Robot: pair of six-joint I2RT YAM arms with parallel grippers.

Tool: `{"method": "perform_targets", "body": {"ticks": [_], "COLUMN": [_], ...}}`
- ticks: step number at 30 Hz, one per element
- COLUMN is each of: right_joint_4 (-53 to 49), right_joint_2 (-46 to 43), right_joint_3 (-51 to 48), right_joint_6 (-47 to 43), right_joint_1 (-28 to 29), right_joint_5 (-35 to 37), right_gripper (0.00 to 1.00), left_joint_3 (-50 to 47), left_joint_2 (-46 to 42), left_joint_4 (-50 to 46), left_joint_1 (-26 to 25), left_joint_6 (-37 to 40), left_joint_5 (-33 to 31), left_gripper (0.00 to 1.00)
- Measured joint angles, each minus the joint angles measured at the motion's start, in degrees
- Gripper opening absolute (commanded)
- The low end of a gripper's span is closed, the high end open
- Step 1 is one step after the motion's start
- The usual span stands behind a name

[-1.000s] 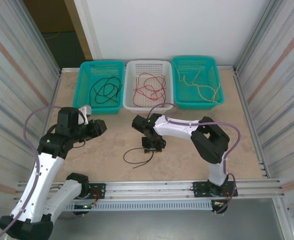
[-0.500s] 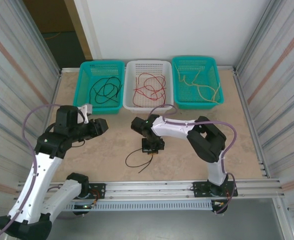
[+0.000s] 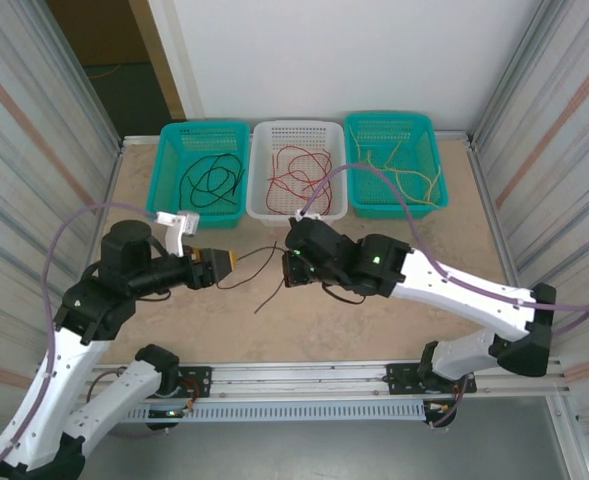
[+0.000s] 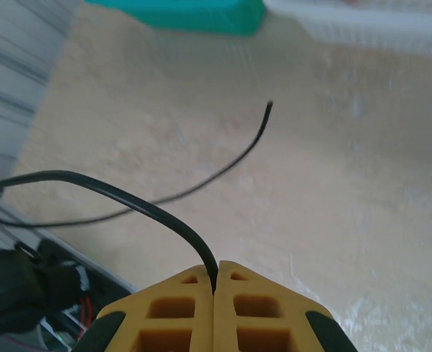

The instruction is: Untangle the cables

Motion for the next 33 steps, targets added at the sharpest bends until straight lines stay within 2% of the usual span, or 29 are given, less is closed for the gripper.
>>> {"method": "perform_targets", "body": {"ticks": [11,18,26,30,33], "right_joint_4": [8.85,12.11,14.71,15.69,16.24], "right_joint_2": [-7.67,-11.61,-11.74,-11.04,-10.60], "right_joint_3": [-1.20,-4.00,-4.35,-4.33,-4.33], "right_joint_6": [-2.95,-2.97,-3.43,-4.44,-4.48], "right_joint_1": [-1.81,-3.26,-4.85,-4.94,-4.94], "right_joint_5": [1.81,1.29,-1.51,-2.12,-2.47], "right_gripper": [0.00,0.00,0.00,0.00,0.00], "left_joint_3": [1.11,0.79,0.79,1.16,1.42], "left_joint_2": [-2.89,-0.44,2.14,2.73,3.02], "left_joint_4": [2.21,6.71,10.08,9.92,9.92], "left_joint_1": [0.00,0.00,0.00,0.00,0.00], "left_joint_6": [2.40,2.08,2.75,4.35,5.60], "left_joint_5": [2.21,5.33,8.35,8.79,8.74], "left_gripper": [0.73,0.73,0.76,0.73,0.64]}}
